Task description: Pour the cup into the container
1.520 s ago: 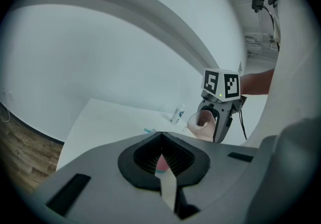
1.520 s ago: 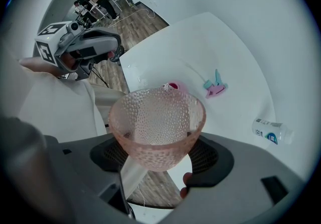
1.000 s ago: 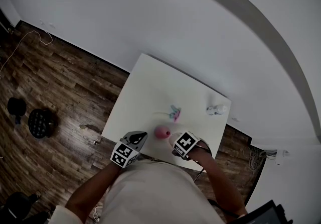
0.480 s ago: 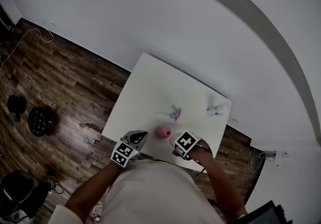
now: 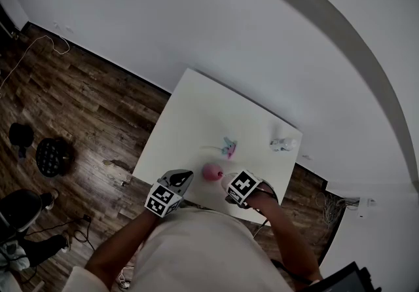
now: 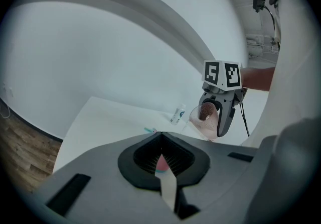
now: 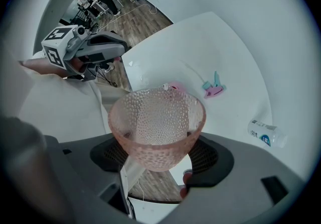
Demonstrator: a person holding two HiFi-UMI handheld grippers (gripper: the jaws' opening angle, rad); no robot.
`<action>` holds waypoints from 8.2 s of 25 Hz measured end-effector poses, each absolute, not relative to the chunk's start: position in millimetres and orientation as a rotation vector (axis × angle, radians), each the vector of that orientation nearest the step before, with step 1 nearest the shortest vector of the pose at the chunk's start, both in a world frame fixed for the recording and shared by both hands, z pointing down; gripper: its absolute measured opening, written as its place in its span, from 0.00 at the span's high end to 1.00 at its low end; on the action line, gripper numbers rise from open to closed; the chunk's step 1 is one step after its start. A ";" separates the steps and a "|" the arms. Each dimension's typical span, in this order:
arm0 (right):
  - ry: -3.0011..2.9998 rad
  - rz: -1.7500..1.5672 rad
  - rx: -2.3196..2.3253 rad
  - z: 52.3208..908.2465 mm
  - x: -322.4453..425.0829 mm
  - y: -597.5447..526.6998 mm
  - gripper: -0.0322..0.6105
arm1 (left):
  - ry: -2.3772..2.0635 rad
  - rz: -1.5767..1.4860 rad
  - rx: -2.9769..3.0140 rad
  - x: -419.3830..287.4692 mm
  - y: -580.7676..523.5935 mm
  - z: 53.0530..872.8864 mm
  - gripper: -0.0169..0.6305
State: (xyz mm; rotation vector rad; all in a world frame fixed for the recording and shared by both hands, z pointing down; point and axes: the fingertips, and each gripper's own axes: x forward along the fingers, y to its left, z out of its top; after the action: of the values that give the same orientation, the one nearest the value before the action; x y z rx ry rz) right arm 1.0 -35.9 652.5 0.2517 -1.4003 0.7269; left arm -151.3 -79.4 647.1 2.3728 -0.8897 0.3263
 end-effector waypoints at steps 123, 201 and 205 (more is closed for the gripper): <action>-1.241 0.755 0.136 659.4 0.6 -27.5 0.39 | -0.877 0.291 2.409 -148.3 -94.2 642.5 0.96; -1.070 0.769 0.043 696.6 2.1 -33.5 0.39 | -1.001 0.242 2.347 -187.4 -63.0 650.9 0.96; -1.044 0.774 0.031 695.6 2.8 -33.7 0.39 | -1.011 0.234 2.342 -191.6 -61.9 650.5 0.96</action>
State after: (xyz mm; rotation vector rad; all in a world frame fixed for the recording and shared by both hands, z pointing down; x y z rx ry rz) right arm 2.8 -33.7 695.6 0.0309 -1.0441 0.7740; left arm -191.6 -61.9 650.5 2.3421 -1.0108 0.2336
